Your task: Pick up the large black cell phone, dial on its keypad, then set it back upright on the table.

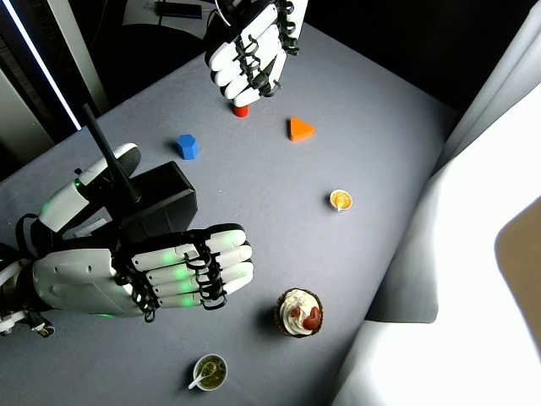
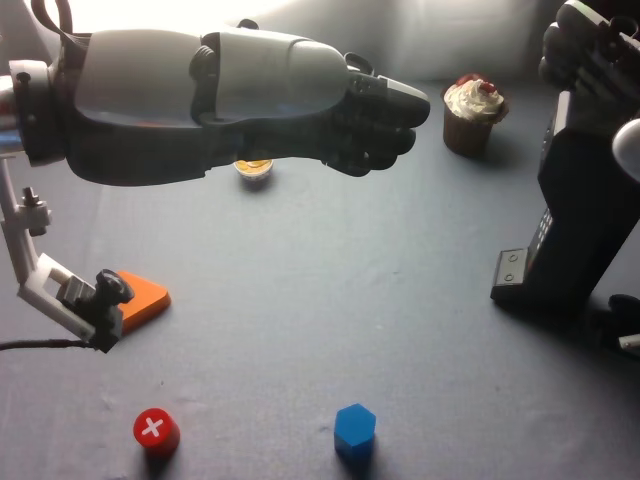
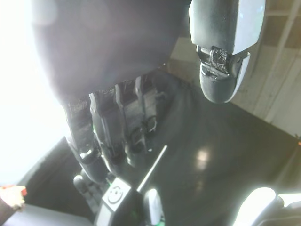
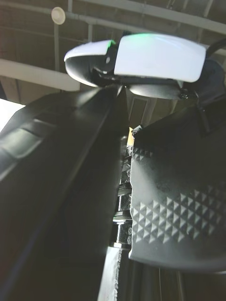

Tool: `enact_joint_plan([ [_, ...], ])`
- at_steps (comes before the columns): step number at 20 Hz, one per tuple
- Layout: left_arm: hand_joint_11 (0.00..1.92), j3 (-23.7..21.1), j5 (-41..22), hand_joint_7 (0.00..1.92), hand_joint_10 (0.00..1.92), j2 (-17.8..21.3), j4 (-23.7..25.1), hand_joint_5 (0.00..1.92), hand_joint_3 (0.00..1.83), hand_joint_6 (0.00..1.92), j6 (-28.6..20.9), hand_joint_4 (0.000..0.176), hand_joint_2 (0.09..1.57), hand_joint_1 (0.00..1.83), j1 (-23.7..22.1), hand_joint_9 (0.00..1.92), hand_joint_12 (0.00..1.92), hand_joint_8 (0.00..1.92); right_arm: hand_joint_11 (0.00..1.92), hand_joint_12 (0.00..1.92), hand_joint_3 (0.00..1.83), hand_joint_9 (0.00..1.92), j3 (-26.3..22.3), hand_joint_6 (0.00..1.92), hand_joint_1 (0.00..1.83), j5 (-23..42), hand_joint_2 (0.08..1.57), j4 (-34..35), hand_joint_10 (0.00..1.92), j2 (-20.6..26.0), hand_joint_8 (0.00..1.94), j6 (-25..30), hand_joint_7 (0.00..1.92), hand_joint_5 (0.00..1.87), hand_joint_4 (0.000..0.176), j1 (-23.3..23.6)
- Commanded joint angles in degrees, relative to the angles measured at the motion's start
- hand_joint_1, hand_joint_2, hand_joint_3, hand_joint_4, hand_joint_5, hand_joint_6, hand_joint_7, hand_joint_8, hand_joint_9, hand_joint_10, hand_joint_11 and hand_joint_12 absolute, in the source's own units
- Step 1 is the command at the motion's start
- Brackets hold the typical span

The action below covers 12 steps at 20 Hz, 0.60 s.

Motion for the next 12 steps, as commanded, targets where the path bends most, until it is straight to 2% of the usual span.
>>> enact_joint_plan([
  [1, 0.00, -0.32, -4.00, 0.41, 0.00, 0.72, -4.01, 0.39, 0.00, 0.00, -0.48, 0.000, 1.21, 0.21, -1.02, 0.36, 0.73, 0.00, 0.00, 0.43, 0.00, 0.13, -0.08, 0.00, 0.33, 7.08, 0.88, 0.86, 0.00, 0.73, 0.00, 0.32, 0.17, 0.15, 0.051, -0.32],
  [3, 0.00, -0.32, -4.00, 0.41, 0.00, 0.71, -4.00, 0.39, 0.00, 0.00, -0.48, 0.000, 1.20, 0.26, -1.02, 0.35, 0.73, 0.00, 0.00, 0.42, 0.00, 0.12, -0.37, 0.00, 0.28, 7.24, 0.87, 0.82, 0.00, 1.07, 0.00, 0.16, 0.16, 0.13, 0.054, -0.77],
  [5, 0.00, -0.32, -4.00, 0.41, 0.00, 0.71, -4.01, 0.38, 0.00, 0.00, -0.48, 0.000, 1.21, 0.23, -1.02, 0.35, 0.71, 0.00, 0.00, 0.34, 0.00, 0.09, -0.50, 0.00, 0.11, 7.36, 0.88, 0.82, 0.00, 1.41, 0.00, 0.16, 0.12, 0.08, 0.059, -1.13],
  [12, 0.00, -0.32, -3.98, 0.41, 0.00, 0.69, -4.05, 0.40, 0.00, 0.00, -0.49, 0.000, 1.20, 0.27, -1.01, 0.36, 0.73, 0.00, 0.00, 0.25, 0.00, 0.06, -1.81, 0.00, 0.14, 7.38, 0.82, -0.08, 0.00, 4.00, 0.00, 0.05, 0.07, 0.05, 0.075, -2.69],
])
